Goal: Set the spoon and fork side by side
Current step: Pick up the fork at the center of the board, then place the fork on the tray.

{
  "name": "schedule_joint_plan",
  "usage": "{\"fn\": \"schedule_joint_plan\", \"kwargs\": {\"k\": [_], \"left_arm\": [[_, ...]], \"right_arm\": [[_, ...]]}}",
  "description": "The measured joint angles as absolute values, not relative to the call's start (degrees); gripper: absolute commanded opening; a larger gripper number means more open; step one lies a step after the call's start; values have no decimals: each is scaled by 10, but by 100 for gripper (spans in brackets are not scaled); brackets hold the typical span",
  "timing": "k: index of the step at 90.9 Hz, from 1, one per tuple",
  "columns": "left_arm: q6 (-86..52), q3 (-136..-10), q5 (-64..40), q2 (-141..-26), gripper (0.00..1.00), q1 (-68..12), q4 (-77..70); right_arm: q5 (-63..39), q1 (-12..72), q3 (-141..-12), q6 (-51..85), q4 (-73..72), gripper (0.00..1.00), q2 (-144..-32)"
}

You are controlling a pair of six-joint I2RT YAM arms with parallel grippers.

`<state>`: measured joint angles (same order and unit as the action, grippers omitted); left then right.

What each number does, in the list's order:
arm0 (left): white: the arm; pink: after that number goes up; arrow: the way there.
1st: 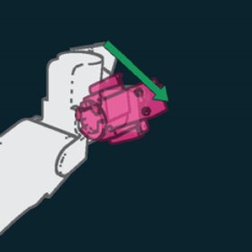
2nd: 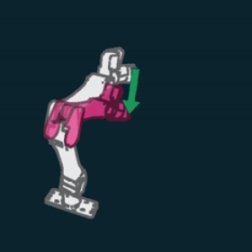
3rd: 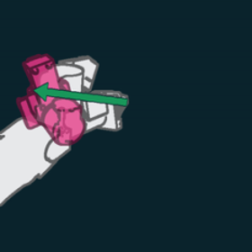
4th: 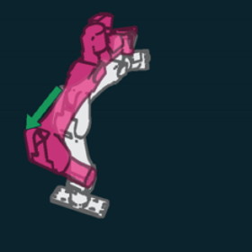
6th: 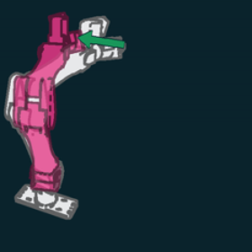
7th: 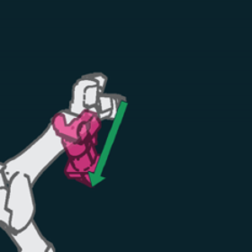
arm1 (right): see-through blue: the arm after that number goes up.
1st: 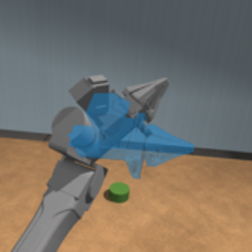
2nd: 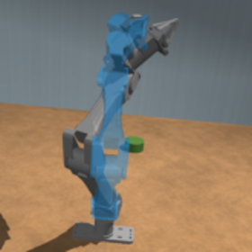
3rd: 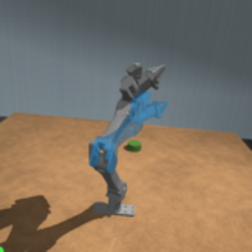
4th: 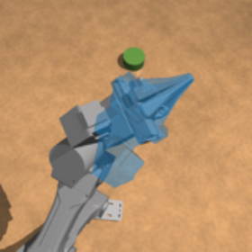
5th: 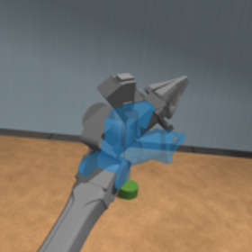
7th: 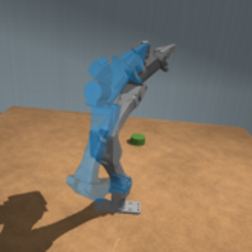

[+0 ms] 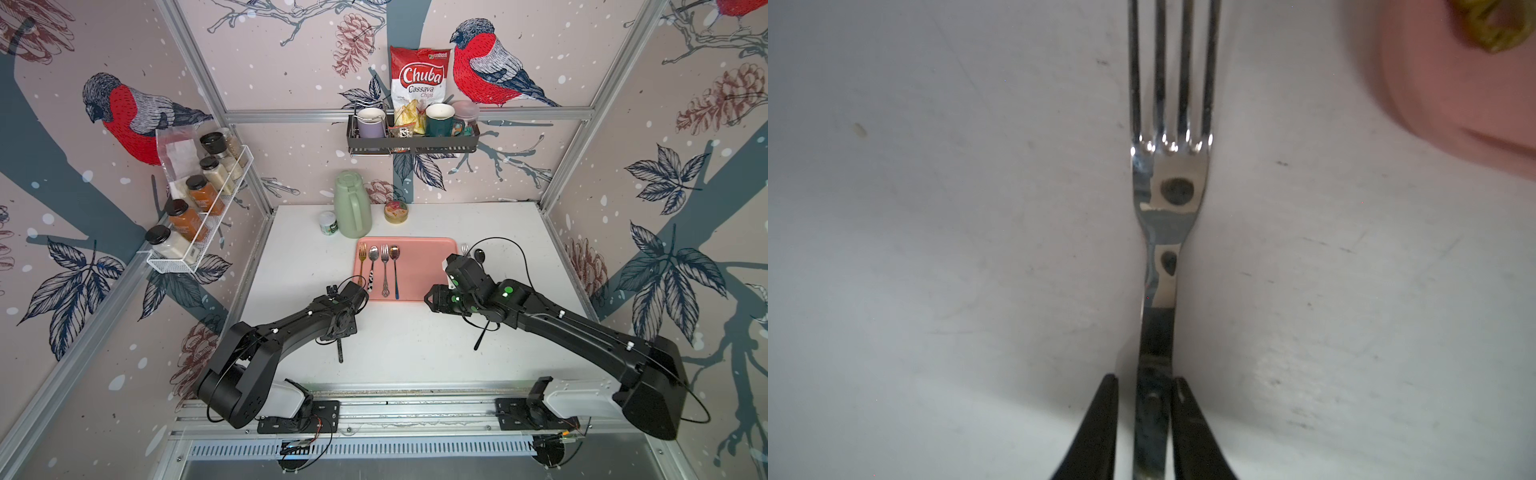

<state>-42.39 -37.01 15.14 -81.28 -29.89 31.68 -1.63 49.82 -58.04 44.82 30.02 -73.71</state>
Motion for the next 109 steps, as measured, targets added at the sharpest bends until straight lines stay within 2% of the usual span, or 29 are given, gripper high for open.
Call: {"fn": "schedule_joint_plan", "kwargs": {"k": [22,36,50,68,86,109], "left_arm": [[-436,-348,153,-808,13,-293,250],[-436,-336,153,-786,12,-292,228],[-434,-357,141,-717,13,-296,329],[-429,-458,180,-665,13,-335,430],[-417,-558,193,-708,13,-366,482],[-400,-710,195,-836,13,-399,496]], "right_arm": [[-16,496,-577,448,300,54,-736],[-16,495,-577,448,300,53,-736],[-16,493,-574,448,300,54,-735],[-16,489,-574,448,300,54,-735],[-16,474,-561,444,300,54,-721],[-14,431,-526,445,313,54,-666]]}}
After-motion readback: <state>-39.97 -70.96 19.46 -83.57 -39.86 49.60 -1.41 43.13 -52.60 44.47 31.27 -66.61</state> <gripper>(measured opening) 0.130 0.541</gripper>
